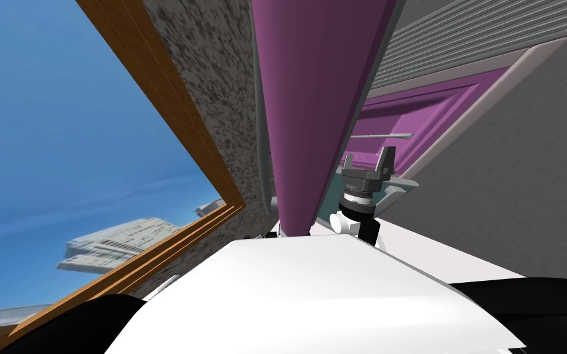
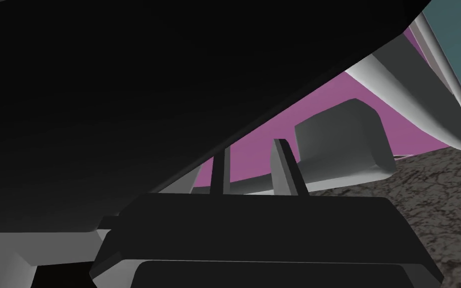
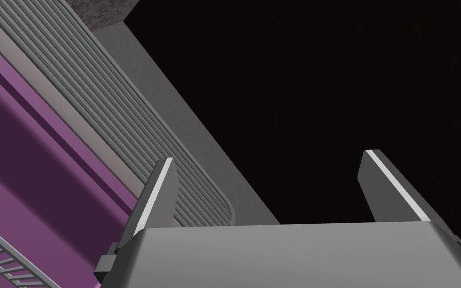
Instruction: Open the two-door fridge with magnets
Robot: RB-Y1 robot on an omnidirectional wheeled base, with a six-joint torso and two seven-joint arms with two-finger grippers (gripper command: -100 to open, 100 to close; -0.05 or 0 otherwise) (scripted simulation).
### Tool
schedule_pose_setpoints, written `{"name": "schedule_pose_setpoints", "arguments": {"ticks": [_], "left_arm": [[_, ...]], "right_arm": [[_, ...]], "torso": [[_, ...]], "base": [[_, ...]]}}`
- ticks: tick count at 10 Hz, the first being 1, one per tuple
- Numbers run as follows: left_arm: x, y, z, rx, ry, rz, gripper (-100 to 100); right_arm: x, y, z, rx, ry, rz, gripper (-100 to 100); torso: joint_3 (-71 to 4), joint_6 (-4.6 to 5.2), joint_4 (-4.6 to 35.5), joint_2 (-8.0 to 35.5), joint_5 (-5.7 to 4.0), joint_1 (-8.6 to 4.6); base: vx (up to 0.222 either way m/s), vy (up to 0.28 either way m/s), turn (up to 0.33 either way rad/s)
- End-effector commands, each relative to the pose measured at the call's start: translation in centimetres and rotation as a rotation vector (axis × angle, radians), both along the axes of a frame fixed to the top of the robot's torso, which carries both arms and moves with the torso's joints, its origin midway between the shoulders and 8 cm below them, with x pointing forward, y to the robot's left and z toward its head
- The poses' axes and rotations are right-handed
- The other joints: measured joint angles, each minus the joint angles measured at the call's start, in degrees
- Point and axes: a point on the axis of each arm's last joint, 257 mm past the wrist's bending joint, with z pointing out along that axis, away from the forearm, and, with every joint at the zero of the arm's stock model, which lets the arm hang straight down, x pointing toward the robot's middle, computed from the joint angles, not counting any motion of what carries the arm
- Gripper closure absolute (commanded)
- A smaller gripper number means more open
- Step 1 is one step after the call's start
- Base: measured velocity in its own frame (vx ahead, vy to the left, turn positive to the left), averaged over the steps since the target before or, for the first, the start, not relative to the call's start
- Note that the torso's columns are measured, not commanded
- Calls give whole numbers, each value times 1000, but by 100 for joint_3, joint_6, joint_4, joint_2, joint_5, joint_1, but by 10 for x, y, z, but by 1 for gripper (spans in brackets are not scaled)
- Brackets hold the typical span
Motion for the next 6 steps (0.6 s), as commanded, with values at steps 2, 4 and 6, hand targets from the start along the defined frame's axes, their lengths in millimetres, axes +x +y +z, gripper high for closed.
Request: {"name": "schedule_pose_setpoints", "arguments": {"ticks": [2,4,6], "left_arm": [[-32,-10,18,-51,-15,-90,-100],[-32,-10,18,-51,-15,-89,-100],[-33,-10,18,-52,-16,-91,-100]], "right_arm": [[0,0,0,0,0,0,0],[0,0,0,0,0,0,0],[0,0,0,0,0,0,0]], "torso": [[0,1,7,12,-4,-15],[2,-1,9,14,0,-10],[0,0,5,8,-1,-10]], "base": [[-12,5,-15],[8,-8,-3],[-6,-9,-1]]}}
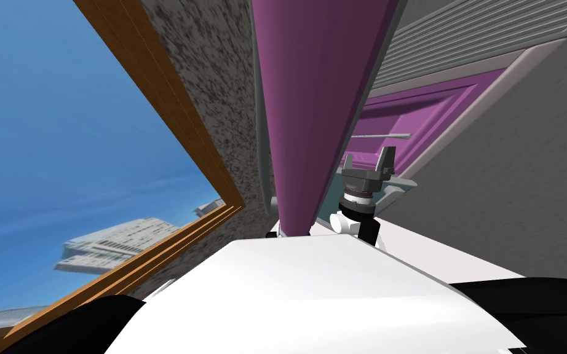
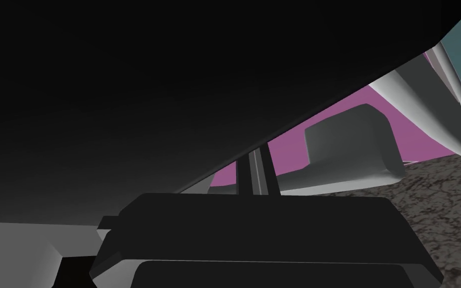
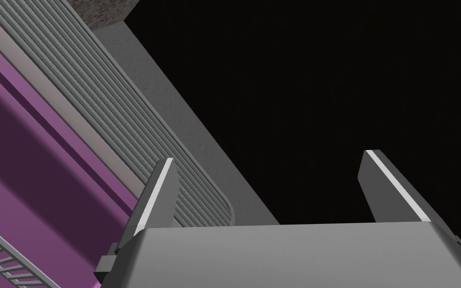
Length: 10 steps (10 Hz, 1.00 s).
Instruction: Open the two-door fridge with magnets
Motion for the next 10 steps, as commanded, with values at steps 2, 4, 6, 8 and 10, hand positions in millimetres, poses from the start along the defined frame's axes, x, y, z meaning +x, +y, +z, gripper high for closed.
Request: {"name": "schedule_pose_setpoints", "arguments": {"ticks": [2,4,6,8,10], "left_arm": [[2,2,10,-16,-8,-17,-100],[4,3,21,-24,-8,-29,-100],[5,3,31,-32,-8,-42,-100],[6,3,36,-36,-8,-50,-100],[6,3,36,-36,-8,-50,-100]], "right_arm": [[0,0,0,0,0,0,0],[0,0,0,0,0,0,0],[0,0,0,0,0,0,0],[0,0,0,0,0,0,0],[0,0,0,0,0,0,0]], "torso": [[1,0,1,1,1,2],[37,3,53,134,19,41],[44,3,66,159,19,29],[35,6,58,142,14,21],[30,5,55,132,10,4]], "base": [[-46,10,51],[-73,41,73],[13,7,80],[16,22,24],[8,10,13]]}}
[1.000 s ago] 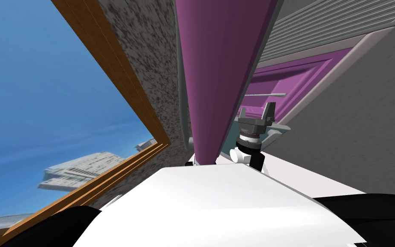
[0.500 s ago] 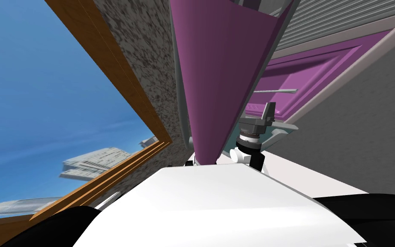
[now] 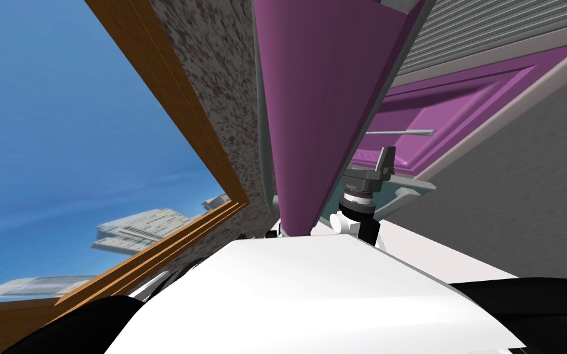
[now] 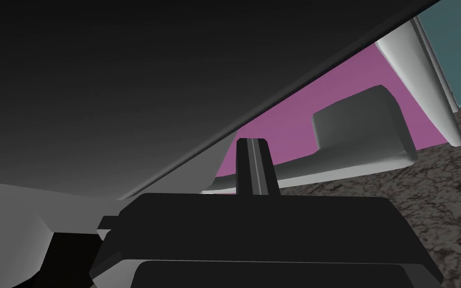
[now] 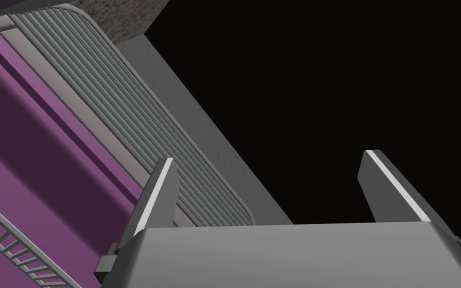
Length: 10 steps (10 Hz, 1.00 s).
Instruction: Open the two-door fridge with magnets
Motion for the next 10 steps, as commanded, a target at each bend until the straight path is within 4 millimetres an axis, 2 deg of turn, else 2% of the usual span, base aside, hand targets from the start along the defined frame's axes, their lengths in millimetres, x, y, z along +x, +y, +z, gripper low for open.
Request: {"name": "schedule_pose_setpoints", "arguments": {"ticks": [1,2,10], "left_arm": [[-5,-3,16,-40,-25,-21,-100],[-5,-3,21,-44,-25,-29,-100],[-5,-3,27,-49,-24,-37,-100]], "right_arm": [[0,0,0,0,0,0,0],[0,0,0,0,0,0,0],[0,0,0,0,0,0,0]], "torso": [[0,0,-1,-2,0,2],[-1,0,-1,-5,0,-1],[-2,-1,0,-2,-2,-5]], "base": [[9,10,-4],[9,6,50],[-4,-4,13]]}}
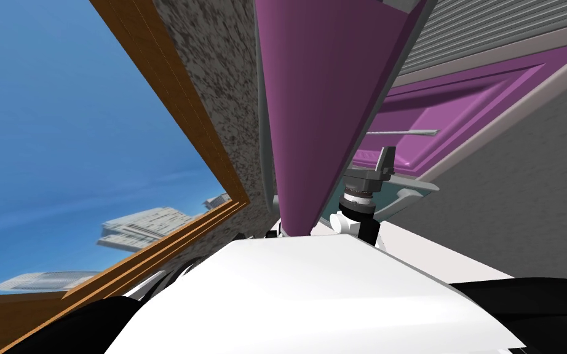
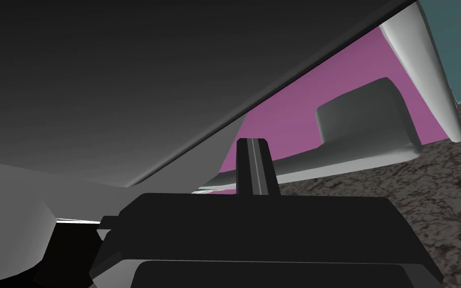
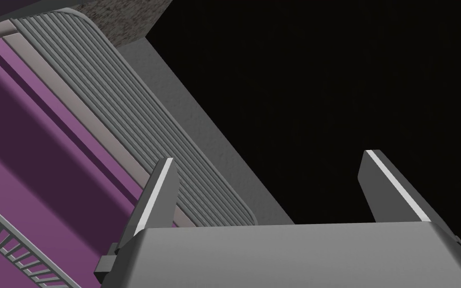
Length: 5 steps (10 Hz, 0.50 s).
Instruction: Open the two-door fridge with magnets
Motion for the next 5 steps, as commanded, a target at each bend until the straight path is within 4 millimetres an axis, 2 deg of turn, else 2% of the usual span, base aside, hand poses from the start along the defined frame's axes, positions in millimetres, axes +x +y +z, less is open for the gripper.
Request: {"name": "schedule_pose_setpoints", "arguments": {"ticks": [1,5], "left_arm": [[-7,-8,21,-51,-30,-34,-100],[-7,-8,21,-51,-30,-34,-100]], "right_arm": [[0,0,0,0,0,0,0],[0,0,0,0,0,0,0]], "torso": [[3,2,-2,0,5,18],[3,2,6,15,-1,-7]], "base": [[1,26,-12],[-5,9,-1]]}}
